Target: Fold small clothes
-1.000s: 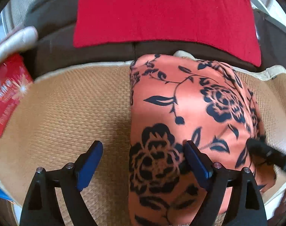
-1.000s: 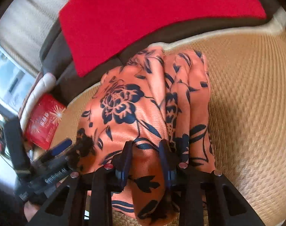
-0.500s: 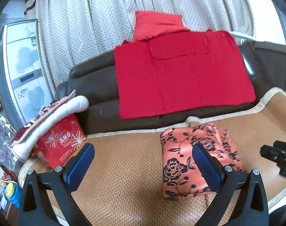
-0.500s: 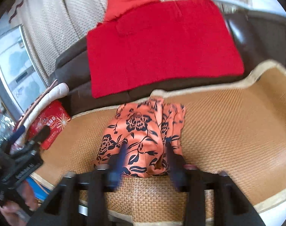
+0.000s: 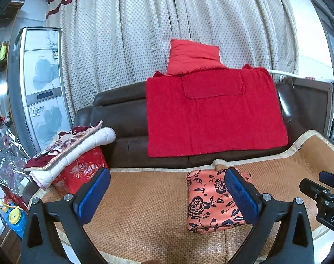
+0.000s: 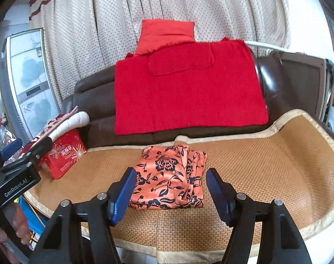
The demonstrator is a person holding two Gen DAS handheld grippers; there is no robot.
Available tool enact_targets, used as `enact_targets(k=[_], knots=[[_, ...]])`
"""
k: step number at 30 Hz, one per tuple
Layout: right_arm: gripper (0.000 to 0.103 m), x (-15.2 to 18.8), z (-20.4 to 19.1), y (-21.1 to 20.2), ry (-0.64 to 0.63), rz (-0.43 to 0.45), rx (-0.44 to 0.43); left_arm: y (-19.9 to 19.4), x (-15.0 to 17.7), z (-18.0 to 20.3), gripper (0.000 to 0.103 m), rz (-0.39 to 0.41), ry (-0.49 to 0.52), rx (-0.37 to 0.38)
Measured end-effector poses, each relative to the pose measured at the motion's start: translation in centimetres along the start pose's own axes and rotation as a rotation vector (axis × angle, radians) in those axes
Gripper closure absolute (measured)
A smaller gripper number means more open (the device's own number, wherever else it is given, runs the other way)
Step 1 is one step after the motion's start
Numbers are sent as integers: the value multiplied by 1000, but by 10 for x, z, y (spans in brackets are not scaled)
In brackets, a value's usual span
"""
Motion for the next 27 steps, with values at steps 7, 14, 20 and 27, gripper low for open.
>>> enact_targets(k=[7,14,20,27], knots=[[33,-6,-13,-23,-36,49,-3,-23,-9,-10,0,29,-26,-10],[33,-5,-23,-29,-55,67,-8,-25,-7,-17,0,15,-50,-12],[33,-4,-26,-25,-58,61,-22,-25,-6,-19,0,18,-48,-26],[33,-5,-33,-26,-77,76,-17,-25,-6,-20,0,12,-45,-22]])
Point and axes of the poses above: each gripper's, at about its wrist camera, not at the fingertips, and y roughly the way its jaws point, z to its right, x to its underside, the point moved 7 cm from there along y, roughly the way its jaws point, and after that the axes turned 4 degrees about -z, right-handed, at the moved point
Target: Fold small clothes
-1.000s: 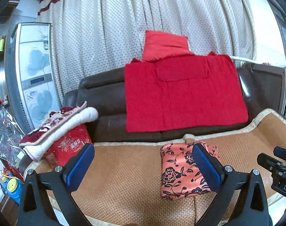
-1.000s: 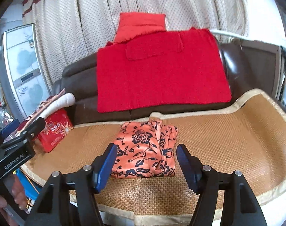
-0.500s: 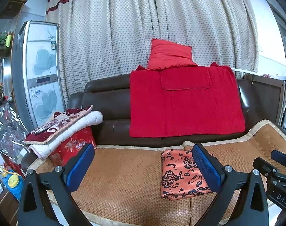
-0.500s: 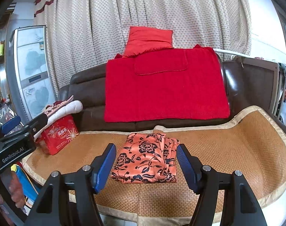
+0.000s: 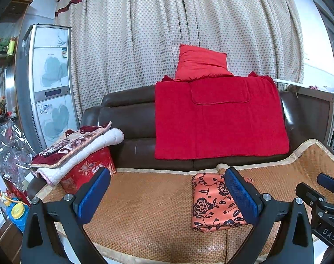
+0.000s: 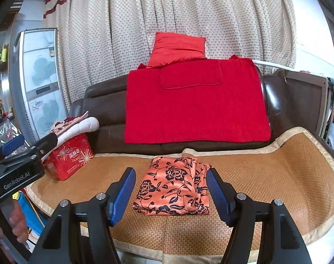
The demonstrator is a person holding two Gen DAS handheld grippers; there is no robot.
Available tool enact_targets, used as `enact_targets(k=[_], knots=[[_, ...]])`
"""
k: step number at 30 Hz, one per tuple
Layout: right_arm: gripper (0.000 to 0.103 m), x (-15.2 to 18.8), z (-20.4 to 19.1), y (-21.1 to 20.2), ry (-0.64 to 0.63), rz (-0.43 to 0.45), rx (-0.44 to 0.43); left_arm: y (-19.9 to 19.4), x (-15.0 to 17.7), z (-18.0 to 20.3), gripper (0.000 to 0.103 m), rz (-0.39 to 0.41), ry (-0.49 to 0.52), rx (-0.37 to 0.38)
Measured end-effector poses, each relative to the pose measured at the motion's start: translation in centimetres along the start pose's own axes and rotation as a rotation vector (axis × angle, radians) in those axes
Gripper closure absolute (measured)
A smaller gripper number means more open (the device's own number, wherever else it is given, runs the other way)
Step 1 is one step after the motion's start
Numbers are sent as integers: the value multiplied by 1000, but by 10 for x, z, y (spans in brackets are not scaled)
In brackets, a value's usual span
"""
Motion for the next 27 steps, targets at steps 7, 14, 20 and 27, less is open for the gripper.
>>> enact_targets(k=[7,14,20,27], knots=[[33,-5,-4,-2,-13,15,-5,-5,-4,-2,0,14,-10,0],[33,-9,-11,-5,-27,29,-7,-10,-6,-2,0,27,-3,5],[33,-8,-11,-4,-33,31,-4,-13,-7,-2,0,32,-2,10],[33,-8,-11,-2,-37,27,-3,-13,-8,-2,0,33,0,12]])
Point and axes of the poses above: each gripper's, at about its wrist camera, not at the fingertips, and y roughly the way its jaws point, z to its right, x to its underside, the point moved 7 cm from there along y, roughly the way its jaws point, and after that the axes turned 4 degrees about -z, right-handed, at the moved point
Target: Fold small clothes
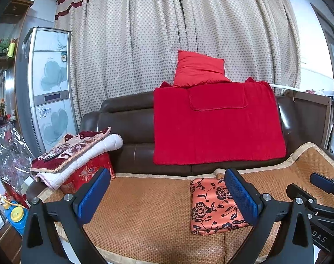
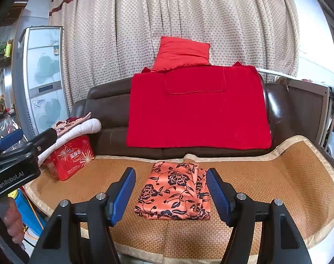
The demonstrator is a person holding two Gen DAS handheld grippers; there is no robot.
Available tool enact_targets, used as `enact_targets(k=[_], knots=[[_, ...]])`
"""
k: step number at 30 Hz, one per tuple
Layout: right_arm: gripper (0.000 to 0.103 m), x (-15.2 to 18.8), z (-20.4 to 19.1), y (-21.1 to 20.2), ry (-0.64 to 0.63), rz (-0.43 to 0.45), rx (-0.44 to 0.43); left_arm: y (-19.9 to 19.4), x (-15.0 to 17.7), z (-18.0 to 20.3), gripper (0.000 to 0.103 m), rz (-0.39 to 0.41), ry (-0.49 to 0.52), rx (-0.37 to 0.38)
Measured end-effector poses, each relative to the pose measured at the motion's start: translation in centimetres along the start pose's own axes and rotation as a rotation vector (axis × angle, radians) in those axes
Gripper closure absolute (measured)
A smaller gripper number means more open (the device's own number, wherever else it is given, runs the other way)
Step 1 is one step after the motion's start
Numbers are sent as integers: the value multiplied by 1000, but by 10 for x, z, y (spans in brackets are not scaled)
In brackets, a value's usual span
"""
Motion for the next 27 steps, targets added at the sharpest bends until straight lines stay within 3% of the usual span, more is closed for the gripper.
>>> enact_targets(k=[27], knots=[[33,5,-13,18,-27,-35,1,19,4,-8,0,-25,-36,5]])
Point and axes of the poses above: each gripper's, at about its wrist camera, not at the fingertips, and y roughly the way its jaws point, z to its right, x to its underside, the point moved 7 cm from there along y, roughly the way its jaws point, and after that the axes turned 4 degrees about -z, right-handed, at the moved point
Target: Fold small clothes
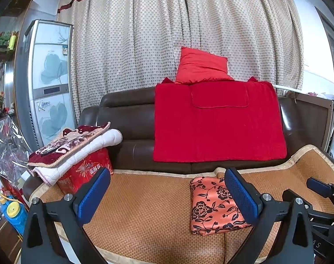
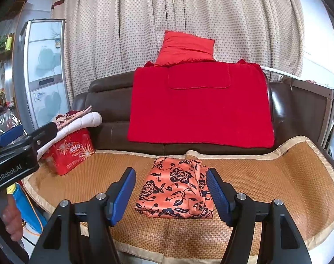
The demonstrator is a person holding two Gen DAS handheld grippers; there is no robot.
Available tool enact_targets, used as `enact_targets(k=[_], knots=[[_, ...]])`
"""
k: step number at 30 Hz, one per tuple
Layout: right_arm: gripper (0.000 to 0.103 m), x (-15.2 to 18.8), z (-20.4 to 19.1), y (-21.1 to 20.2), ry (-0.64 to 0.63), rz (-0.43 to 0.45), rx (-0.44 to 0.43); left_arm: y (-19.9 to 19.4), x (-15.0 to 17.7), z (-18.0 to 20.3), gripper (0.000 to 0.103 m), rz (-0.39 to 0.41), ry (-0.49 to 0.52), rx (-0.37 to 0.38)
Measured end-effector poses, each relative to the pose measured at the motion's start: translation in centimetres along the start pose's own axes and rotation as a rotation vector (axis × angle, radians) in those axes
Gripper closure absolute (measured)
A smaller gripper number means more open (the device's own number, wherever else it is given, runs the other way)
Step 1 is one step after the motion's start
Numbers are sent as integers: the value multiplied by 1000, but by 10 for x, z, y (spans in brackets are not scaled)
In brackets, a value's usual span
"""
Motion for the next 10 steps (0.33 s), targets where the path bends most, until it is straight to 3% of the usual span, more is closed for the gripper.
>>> enact_targets(k=[10], knots=[[33,-13,16,41,34,-39,-15,49,5,8,0,-43,-9,15]])
Point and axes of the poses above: each gripper's, at about its wrist camera, not at the fingertips, and y roughly the way its jaws point, z to its right, x to its underside, the point moved 7 cm from there along y, roughly the way its jaws point, and after that the axes turned 4 degrees about -z, right-handed, at the moved point
